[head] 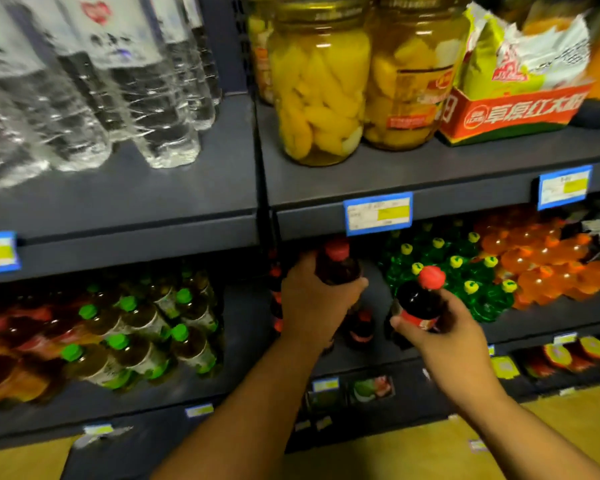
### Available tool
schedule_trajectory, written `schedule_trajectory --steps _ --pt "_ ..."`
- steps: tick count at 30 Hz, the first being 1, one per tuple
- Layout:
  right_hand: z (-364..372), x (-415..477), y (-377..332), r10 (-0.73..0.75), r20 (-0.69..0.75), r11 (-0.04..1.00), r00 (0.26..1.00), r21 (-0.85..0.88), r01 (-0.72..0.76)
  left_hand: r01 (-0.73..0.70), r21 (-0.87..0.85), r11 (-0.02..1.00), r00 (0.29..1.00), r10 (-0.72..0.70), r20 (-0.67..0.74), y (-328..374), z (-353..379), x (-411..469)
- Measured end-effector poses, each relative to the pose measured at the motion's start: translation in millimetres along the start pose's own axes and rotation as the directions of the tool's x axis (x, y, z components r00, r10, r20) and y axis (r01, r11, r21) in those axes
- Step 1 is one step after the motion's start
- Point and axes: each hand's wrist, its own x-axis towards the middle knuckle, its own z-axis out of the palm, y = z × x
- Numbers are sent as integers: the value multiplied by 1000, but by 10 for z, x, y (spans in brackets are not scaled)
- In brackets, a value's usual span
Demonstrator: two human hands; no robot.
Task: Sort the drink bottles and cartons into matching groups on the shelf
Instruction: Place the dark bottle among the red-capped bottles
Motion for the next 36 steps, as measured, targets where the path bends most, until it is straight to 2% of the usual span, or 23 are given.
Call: schedule_trajectory --steps 6,13,20,36 --pt "97 -241 -247 -29 43 999 999 29 28 -50 -84 995 999 51 8 -44 -699 -485" --pt "280 -413 -286 -13 90 998 996 61 7 -4 -101 995 1000 3 -8 -305 -1079 -786" --pt "173 -323 -242 -16 88 999 996 45 13 15 -20 1000 1000 -15 2 -438 -1036 -865" --pt "31 129 -30 -6 69 999 998 -43 9 13 -21 1000 1000 -13 -3 -475 -795 -877"
